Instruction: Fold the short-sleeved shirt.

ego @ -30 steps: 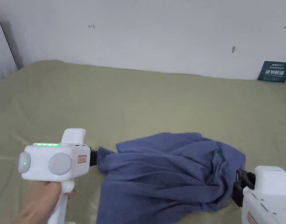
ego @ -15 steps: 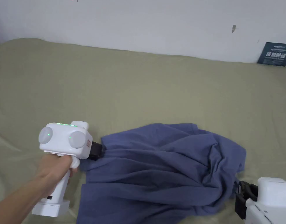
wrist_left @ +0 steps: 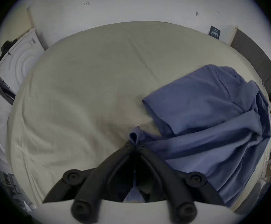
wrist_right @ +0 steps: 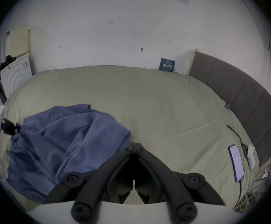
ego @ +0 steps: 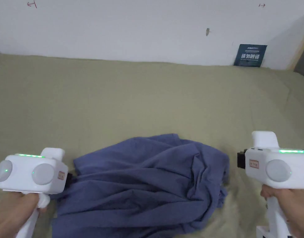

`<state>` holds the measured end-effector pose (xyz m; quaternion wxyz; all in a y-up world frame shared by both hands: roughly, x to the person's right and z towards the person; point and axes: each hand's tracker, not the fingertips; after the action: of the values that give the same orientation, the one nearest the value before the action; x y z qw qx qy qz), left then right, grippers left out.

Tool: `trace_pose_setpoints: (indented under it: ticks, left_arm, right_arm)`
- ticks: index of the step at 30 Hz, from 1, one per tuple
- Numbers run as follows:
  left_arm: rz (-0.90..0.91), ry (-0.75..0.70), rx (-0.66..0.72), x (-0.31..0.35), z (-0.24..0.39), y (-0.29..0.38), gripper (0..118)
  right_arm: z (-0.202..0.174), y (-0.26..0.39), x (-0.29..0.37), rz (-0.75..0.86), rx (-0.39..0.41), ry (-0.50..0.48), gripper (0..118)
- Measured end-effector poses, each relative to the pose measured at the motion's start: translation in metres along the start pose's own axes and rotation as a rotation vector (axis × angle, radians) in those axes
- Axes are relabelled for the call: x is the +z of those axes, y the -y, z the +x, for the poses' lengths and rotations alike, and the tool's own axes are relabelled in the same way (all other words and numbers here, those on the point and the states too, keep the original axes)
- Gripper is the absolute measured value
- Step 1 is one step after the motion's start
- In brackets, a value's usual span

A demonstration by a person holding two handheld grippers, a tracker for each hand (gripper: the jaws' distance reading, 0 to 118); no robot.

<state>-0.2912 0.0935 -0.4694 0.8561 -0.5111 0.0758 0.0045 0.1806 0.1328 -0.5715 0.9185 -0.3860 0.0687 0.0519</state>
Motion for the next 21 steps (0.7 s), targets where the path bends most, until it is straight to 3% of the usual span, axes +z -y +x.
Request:
trace_pose_setpoints:
  ticks: [3,4,5,6,7,10,11,12,13,15,16,17,19,21]
  left_arm:
    - [0.001,0.001,-0.014,-0.004,-0.001,-0.001,0]
    - [0.001,0.004,-0.013,-0.005,-0.002,-0.001,0]
    - [0.002,0.01,-0.009,-0.006,-0.004,-0.002,0]
    - [0.004,0.017,-0.001,-0.007,-0.005,-0.001,0]
    - [0.007,0.025,0.009,-0.009,-0.008,0.0,0]
    - [0.014,0.034,0.023,-0.012,-0.01,0.001,0]
    - [0.017,0.035,0.024,-0.014,-0.011,0.002,0]
    - [0.019,0.036,0.027,-0.014,-0.011,0.002,0]
    - [0.02,0.037,0.029,-0.015,-0.012,0.002,0]
    - [0.024,0.043,0.038,-0.015,-0.013,0.003,0]
    - [0.026,0.047,0.044,-0.015,-0.014,0.003,0]
    - [0.027,0.051,0.052,-0.015,-0.015,0.003,0]
    - [0.024,0.061,0.075,-0.007,-0.017,0.002,0]
    - [0.032,0.06,0.102,0.008,-0.025,0.0,0]
  right_arm:
    - [0.008,-0.01,-0.019,-0.04,-0.082,-0.105,5]
    - [0.008,-0.01,-0.02,-0.046,-0.095,-0.122,30]
    - [0.009,-0.013,-0.026,-0.052,-0.101,-0.142,97]
    - [0.006,-0.013,-0.036,-0.098,-0.079,-0.146,117]
    - [0.005,-0.013,-0.038,-0.006,-0.083,-0.111,109]
    - [-0.008,0.021,-0.021,-0.136,-0.008,-0.049,101]
    - [-0.008,0.03,-0.022,-0.153,-0.006,-0.051,86]
    - [-0.006,0.005,-0.083,-0.179,0.002,-0.038,65]
    - [-0.007,0.009,-0.09,-0.193,0.017,-0.025,55]
    - [-0.016,0.018,-0.08,-0.133,0.032,0.002,50]
    - [-0.021,0.017,-0.072,-0.137,0.032,0.003,35]
    - [-0.021,0.014,-0.066,-0.134,0.038,-0.017,12]
    - [-0.023,0.01,-0.051,-0.108,0.074,0.033,11]
    - [-0.016,0.002,-0.031,-0.112,0.041,-0.023,11]
